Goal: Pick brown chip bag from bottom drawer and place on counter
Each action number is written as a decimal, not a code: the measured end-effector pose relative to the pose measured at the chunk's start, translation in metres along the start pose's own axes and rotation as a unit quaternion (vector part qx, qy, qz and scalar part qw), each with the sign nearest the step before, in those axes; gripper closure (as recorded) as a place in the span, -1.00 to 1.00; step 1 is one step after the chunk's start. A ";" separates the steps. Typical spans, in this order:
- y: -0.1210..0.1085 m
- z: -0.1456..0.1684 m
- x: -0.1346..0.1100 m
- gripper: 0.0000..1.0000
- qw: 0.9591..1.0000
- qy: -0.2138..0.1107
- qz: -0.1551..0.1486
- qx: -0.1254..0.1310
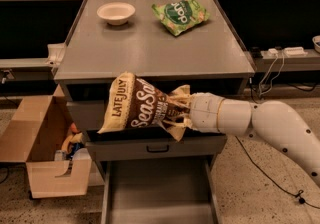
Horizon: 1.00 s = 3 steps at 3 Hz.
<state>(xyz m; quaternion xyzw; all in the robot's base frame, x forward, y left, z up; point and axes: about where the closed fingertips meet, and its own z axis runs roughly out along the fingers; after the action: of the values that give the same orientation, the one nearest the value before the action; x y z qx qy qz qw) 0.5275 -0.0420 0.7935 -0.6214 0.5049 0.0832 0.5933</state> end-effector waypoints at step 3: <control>-0.178 -0.047 -0.019 1.00 0.984 0.085 -0.014 0.156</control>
Offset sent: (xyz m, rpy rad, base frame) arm 0.1078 -0.0833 0.1826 -0.0088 -0.2220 -0.3975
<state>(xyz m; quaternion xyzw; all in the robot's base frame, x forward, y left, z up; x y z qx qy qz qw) 0.6248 -0.1089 0.9364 -0.5332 0.5513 -0.0583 0.6391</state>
